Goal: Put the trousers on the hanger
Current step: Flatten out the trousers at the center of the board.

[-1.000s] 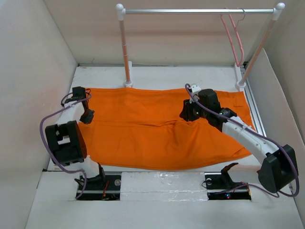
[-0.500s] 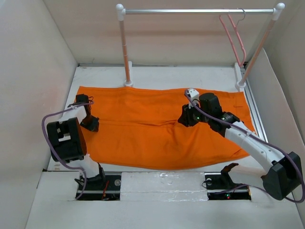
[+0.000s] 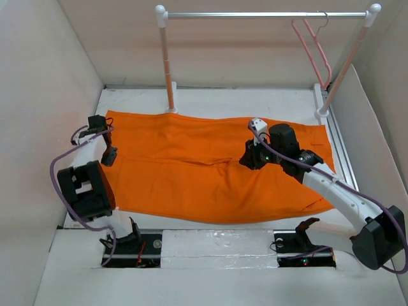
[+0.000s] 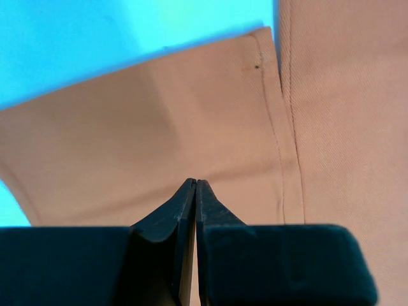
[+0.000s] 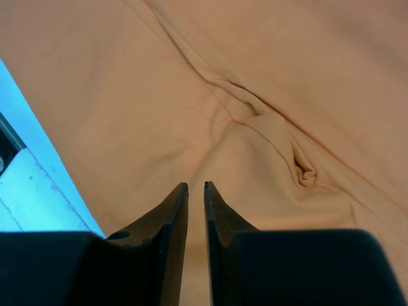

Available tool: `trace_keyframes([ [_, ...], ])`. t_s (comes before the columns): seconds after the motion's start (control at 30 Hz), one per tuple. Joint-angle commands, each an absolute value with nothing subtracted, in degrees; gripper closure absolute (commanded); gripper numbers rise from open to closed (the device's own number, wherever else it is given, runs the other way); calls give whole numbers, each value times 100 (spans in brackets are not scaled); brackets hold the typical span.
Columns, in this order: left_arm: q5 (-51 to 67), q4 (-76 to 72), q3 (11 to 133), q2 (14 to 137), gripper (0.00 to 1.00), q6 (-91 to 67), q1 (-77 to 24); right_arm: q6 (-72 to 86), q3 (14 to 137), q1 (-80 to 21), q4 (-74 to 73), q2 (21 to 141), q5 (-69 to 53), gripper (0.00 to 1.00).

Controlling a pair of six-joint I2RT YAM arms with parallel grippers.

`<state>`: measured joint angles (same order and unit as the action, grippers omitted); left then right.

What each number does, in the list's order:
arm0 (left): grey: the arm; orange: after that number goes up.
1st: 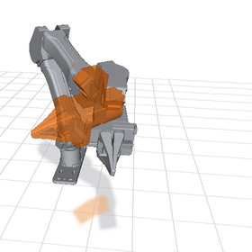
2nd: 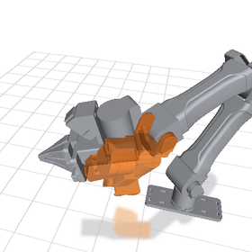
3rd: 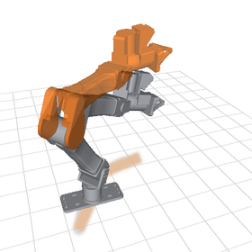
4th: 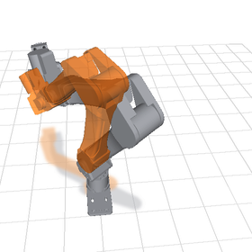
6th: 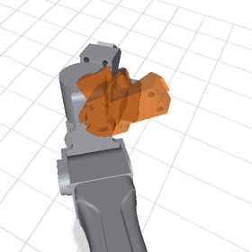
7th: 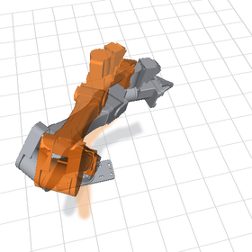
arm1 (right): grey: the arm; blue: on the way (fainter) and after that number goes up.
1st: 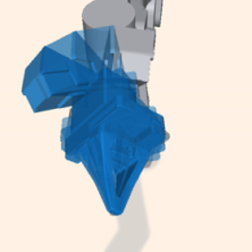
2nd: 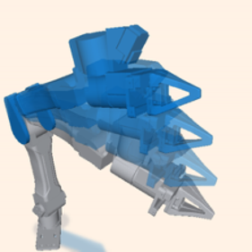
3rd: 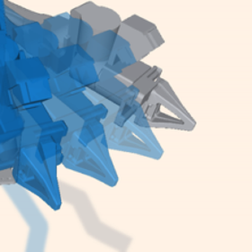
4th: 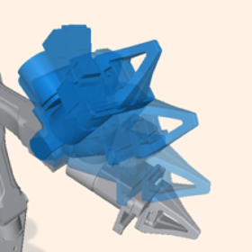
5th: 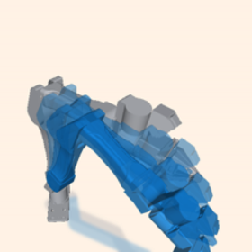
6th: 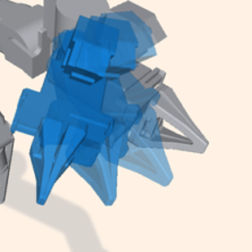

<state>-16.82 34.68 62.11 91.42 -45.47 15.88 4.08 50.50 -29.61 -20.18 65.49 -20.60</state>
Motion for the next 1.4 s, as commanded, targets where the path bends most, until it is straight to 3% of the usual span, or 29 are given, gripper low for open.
trace_keyframes([
  [0.0, -2241, 4078, 5629, 8142, 100, -4956, 1608, 255, 4923, -2979, -1863, 6346, -2399, 80],
  [0.17, -1444, 4139, 4730, 7305, 100, -5440, 2195, 150, 4632, -3041, -1837, 6091, -2698, 88],
  [0.27, -1108, 4166, 4299, 6909, 80, -5449, 2943, 79, 4518, -3041, -1819, 5986, -2865, 85],
  [0.4, -1081, 4245, 4254, 6636, 37, -5651, 3023, -219, 4544, -3041, -1986, 5924, -2900, 78],
  [0.47, -1055, 4289, 4219, 6723, 33, -5783, 3103, -255, 4544, -3041, -2030, 5924, -2962, 77],
  [0.93, -782, 4430, 4307, 7532, 40, -6021, 3129, -220, 4649, -2865, -2039, 6091, -3006, 74],
  [1.13, -686, 3930, 3816, 7707, 42, -6415, 2997, -149, 4623, -2602, -1916, 6249, -3146, 73],
  [1.27, -869, 3639, 3656, 7647, 67, -6609, 2936, -132, 4588, -2408, -1969, 6284, -3146, 73],
  [1.3, -896, 3595, 3639, 7586, 82, -6575, 2936, -114, 4570, -2339, -1986, 6293, -3146, 72],
  [1.37, -888, 3516, 3595, 7515, 99, -6426, 2936, -44, 4535, -2276, -2021, 6302, -3129, 72],
])
